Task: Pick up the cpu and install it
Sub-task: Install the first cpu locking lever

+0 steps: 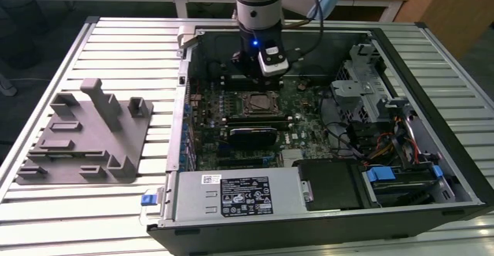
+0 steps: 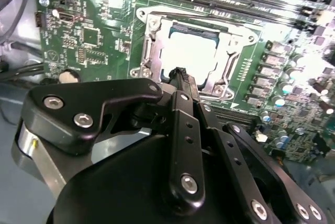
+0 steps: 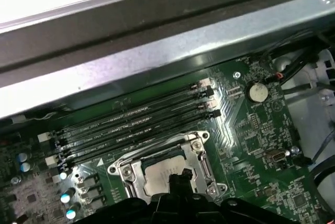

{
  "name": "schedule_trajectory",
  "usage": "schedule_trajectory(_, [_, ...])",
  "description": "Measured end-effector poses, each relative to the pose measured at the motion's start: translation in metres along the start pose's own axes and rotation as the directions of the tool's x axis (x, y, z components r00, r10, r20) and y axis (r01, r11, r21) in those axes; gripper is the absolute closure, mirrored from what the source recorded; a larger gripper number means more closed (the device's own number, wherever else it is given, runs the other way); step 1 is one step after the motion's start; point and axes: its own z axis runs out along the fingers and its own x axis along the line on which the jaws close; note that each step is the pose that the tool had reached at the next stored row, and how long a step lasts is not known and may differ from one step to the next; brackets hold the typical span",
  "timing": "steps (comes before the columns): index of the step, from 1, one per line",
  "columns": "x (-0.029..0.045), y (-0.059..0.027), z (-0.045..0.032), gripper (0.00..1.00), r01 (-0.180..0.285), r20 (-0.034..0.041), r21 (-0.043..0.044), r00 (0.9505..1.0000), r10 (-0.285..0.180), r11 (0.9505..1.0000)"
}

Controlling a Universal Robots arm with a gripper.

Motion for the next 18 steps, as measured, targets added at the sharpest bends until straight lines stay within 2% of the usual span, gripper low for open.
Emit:
schedule_trajectory(3, [-0.0031,0.0011,0.0004,0.89,0.0,-0.0251,0.0102,0.9997,0.0,0.9999])
schedule_trajectory(5, [-0.0061,0.0022,0.0009,0.89,0.001,-0.0349,0.0136,0.9994,-0.001,0.9999])
schedule_trajectory(14, [-0.013,0.0037,0.0037,0.89,0.025,-0.0568,0.0226,0.9981,-0.024,0.9994])
schedule_trajectory(18, [-0.0134,0.0036,0.0046,0.89,0.049,-0.0638,0.033,0.9969,-0.046,0.9983])
